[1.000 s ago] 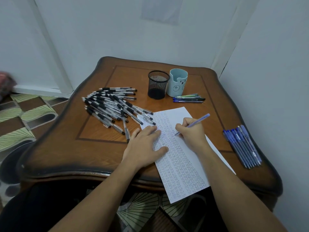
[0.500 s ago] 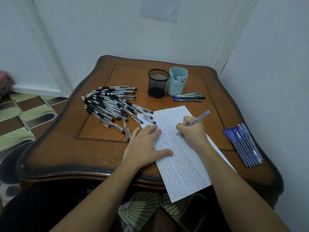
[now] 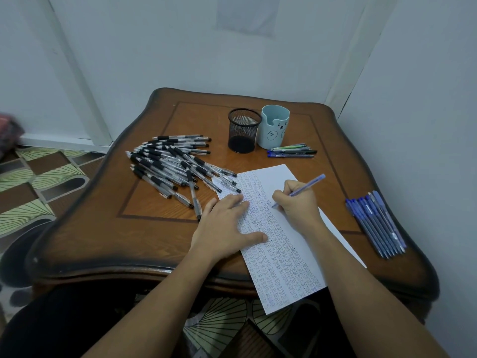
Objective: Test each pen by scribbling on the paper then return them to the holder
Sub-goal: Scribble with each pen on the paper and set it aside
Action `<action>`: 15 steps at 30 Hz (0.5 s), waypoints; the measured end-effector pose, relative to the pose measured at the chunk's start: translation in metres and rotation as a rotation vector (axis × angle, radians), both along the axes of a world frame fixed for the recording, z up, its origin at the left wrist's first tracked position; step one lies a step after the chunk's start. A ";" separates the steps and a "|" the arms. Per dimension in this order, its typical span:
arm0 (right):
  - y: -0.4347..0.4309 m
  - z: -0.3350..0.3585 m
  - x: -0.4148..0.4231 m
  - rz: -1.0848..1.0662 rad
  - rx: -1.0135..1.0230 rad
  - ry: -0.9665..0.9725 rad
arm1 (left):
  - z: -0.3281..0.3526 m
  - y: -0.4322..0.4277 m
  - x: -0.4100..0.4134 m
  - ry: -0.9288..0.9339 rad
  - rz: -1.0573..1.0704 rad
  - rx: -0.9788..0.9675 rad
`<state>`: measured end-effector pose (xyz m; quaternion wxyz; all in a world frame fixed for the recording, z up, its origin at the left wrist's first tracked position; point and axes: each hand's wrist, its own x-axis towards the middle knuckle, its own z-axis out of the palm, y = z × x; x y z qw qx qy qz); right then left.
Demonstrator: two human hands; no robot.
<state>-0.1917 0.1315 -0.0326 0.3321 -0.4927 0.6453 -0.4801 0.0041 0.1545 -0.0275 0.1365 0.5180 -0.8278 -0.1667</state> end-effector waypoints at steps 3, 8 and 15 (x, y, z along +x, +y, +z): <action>-0.001 0.000 0.000 -0.013 0.000 0.000 | 0.000 0.000 0.000 0.007 -0.002 0.001; 0.006 0.010 0.003 -0.020 -0.071 -0.029 | 0.000 0.000 0.001 0.003 -0.001 0.004; 0.009 0.042 -0.024 0.030 -0.123 -0.110 | 0.003 0.001 0.002 -0.003 -0.008 0.023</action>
